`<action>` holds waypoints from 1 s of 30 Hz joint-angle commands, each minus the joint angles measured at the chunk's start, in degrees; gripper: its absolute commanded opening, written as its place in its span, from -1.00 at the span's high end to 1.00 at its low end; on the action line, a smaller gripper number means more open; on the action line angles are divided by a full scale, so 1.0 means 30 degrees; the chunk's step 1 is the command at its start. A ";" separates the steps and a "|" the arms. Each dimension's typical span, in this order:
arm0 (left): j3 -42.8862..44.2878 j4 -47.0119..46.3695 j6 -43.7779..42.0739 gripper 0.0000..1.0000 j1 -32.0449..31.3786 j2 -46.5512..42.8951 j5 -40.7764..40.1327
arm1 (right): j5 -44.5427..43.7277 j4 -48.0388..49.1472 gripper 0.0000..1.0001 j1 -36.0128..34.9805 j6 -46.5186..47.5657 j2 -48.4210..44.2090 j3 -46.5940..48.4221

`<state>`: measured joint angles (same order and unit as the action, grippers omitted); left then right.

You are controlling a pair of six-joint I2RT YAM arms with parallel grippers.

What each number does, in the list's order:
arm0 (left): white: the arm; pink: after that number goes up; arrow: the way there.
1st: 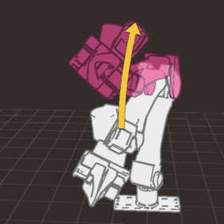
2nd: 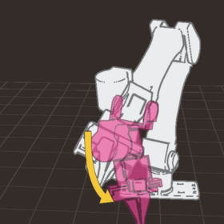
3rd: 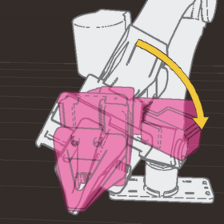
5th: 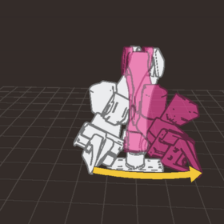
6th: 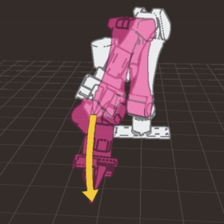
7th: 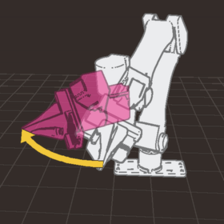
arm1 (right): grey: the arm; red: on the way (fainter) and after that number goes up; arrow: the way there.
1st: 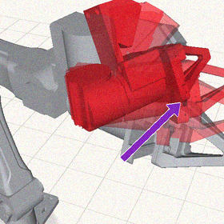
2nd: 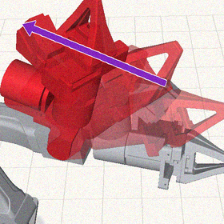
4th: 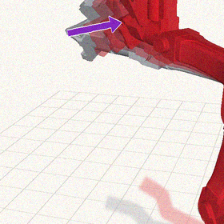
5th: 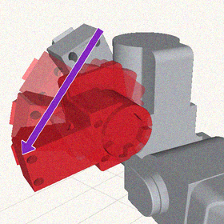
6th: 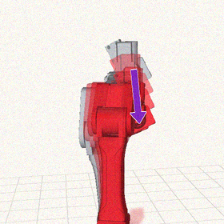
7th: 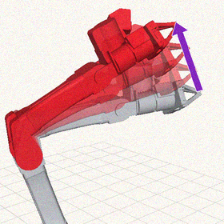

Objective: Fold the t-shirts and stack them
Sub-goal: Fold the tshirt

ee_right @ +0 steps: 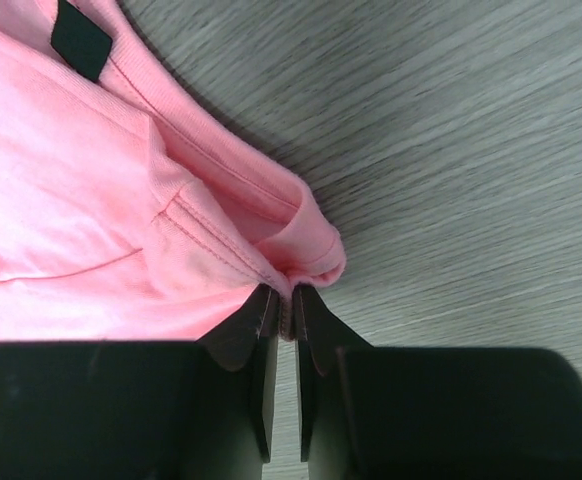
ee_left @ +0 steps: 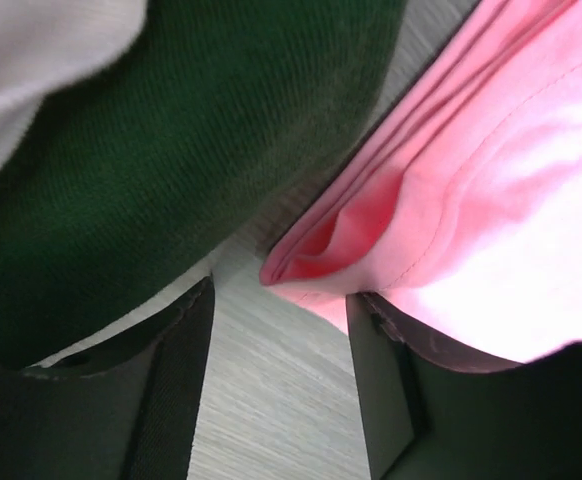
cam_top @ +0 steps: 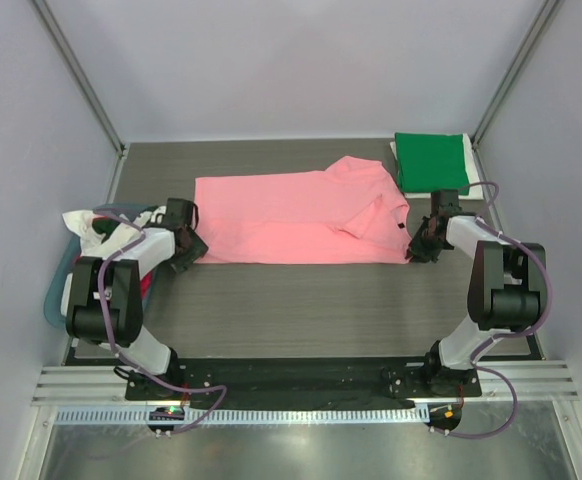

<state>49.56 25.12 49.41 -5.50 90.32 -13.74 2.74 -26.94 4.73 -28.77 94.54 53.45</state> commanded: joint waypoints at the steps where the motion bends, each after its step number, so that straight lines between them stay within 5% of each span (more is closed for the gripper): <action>1: 0.0763 -0.1079 0.0202 -0.11 0.0133 0.0682 -0.0694 | -0.0153 0.0483 0.70 0.0063 0.0187 0.0390 0.0200; 5: 0.0970 -0.1226 0.0084 0.02 0.0104 0.1034 -0.0899 | -0.0153 0.0542 0.81 0.0063 0.0099 0.0595 0.0259; 12: 0.1145 -0.1373 -0.0033 1.00 0.0133 0.1153 -0.0607 | 0.0257 0.0484 0.98 0.0063 -0.0251 0.1035 0.0698; 23: 0.6095 0.4131 -0.0034 0.99 0.0513 -0.2183 0.0653 | 0.1080 -0.4608 0.98 0.0122 -0.0516 -0.1246 0.7347; 30: 0.2851 0.5365 0.0522 1.00 0.0895 -0.5934 0.0973 | 0.0842 -0.4616 0.98 0.0620 -0.0749 -0.5727 0.2173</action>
<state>63.64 35.68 49.60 -3.40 74.72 -11.88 5.50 -37.30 5.98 -30.20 80.36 66.70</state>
